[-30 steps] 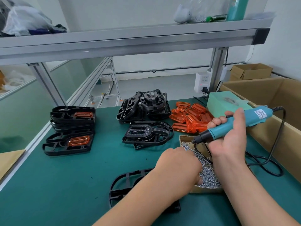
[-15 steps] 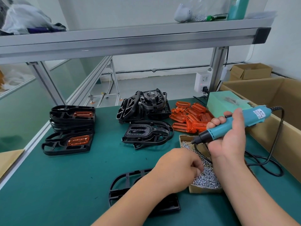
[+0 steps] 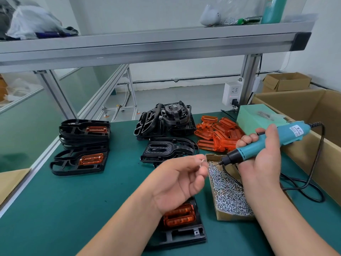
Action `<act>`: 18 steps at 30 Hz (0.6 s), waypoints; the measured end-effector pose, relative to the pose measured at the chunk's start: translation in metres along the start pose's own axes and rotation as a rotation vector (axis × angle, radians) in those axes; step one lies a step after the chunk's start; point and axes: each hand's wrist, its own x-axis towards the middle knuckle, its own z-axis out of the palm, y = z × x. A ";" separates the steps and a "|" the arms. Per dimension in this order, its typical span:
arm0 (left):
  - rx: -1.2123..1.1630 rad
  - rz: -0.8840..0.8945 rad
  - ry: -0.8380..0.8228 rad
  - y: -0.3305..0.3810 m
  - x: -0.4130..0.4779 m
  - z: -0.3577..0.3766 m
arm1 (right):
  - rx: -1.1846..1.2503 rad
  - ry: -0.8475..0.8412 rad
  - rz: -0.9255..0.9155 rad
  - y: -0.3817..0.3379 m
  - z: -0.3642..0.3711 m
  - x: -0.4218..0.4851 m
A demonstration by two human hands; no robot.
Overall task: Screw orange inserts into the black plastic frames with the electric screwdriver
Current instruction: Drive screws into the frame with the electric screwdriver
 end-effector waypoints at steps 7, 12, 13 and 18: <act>-0.081 0.065 0.111 0.009 -0.036 -0.039 | -0.013 -0.053 0.022 0.005 0.004 -0.008; -0.055 0.077 0.084 0.007 -0.041 -0.047 | -0.038 -0.128 0.051 0.013 0.009 -0.017; -0.045 0.077 0.082 0.006 -0.041 -0.046 | -0.045 -0.144 0.054 0.014 0.009 -0.019; 0.010 0.108 0.082 0.003 -0.041 -0.045 | -0.062 -0.195 0.060 0.018 0.011 -0.027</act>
